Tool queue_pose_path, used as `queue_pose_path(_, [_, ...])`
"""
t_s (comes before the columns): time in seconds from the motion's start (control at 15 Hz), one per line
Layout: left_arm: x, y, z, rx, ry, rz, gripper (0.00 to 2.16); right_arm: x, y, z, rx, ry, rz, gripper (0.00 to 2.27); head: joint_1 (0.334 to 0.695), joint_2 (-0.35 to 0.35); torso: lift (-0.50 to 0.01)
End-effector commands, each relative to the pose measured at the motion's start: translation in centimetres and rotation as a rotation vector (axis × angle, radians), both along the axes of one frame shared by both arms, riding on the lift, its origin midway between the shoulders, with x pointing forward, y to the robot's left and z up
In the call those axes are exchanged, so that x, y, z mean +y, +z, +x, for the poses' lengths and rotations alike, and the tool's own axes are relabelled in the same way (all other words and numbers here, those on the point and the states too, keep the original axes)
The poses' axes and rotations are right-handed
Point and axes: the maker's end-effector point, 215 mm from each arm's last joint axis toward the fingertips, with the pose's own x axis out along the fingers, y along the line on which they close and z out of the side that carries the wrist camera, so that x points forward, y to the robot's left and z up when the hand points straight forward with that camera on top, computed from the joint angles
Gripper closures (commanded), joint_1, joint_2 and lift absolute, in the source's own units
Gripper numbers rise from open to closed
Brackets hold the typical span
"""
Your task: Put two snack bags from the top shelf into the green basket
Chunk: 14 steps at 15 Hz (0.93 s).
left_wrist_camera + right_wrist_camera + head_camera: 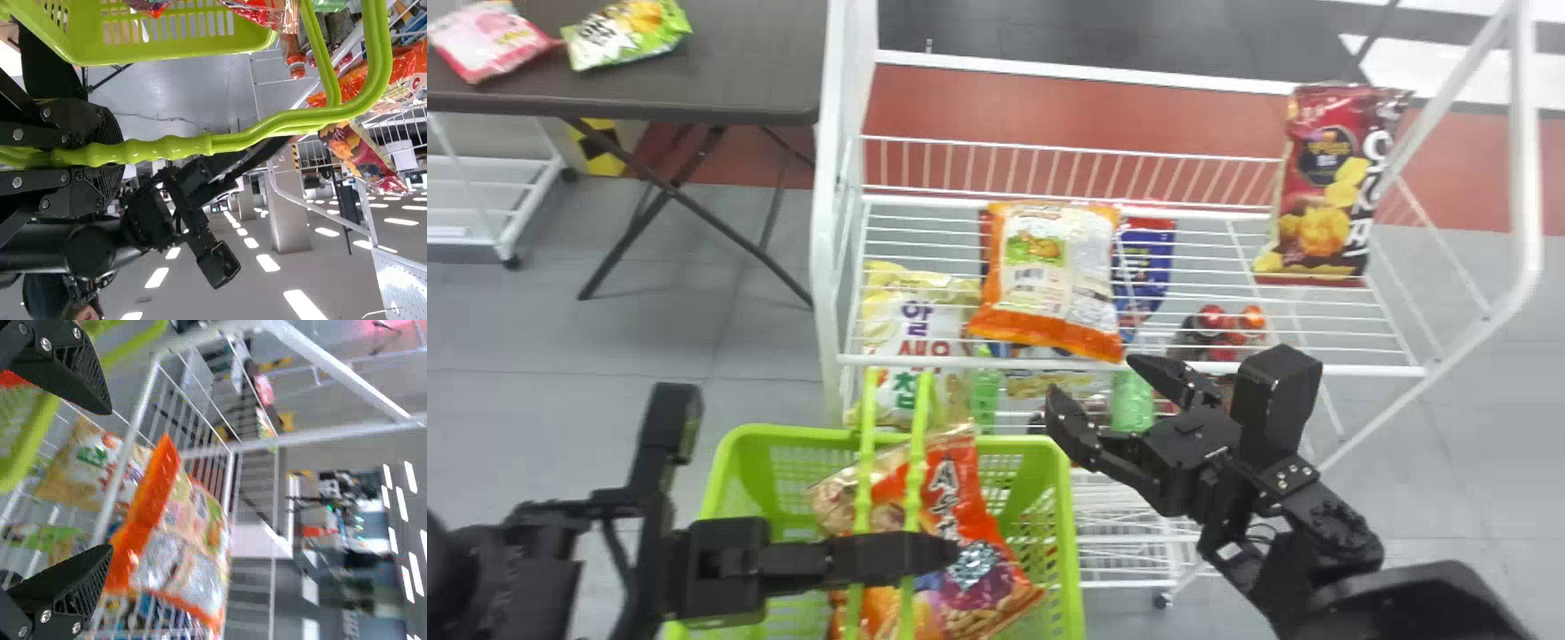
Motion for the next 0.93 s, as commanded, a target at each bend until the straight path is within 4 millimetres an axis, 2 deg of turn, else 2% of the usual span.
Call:
queue_pose_path(0.0, [0.0,-0.1,-0.2,0.006,-0.002,-0.001,2.15,-2.9,2.0,-0.1,-0.151,-0.069,0.033,0.08,0.695,-0.201,-0.001])
queue_pose_path(0.13, [0.0,-0.1,-0.2,0.007,0.0,-0.001,2.15,-4.2,2.8,-1.2,-0.252,-0.108,0.041,0.08,0.695,-0.233,-0.001])
queue_pose_path(0.33, [0.0,-0.1,-0.2,0.008,0.002,-0.002,2.15,-5.4,0.9,-2.6,-0.249,-0.143,0.041,0.08,0.695,-0.276,-0.001])
queue_pose_path(0.6, [0.2,-0.3,-0.3,0.013,0.009,-0.002,2.15,-5.5,0.5,-3.1,-0.239,-0.154,0.045,0.08,0.695,-0.307,-0.001])
queue_pose_path(0.87, [0.2,-0.2,-0.3,0.01,0.009,-0.003,2.15,-5.1,0.4,-3.2,-0.232,-0.175,0.071,0.08,0.695,-0.306,-0.001])
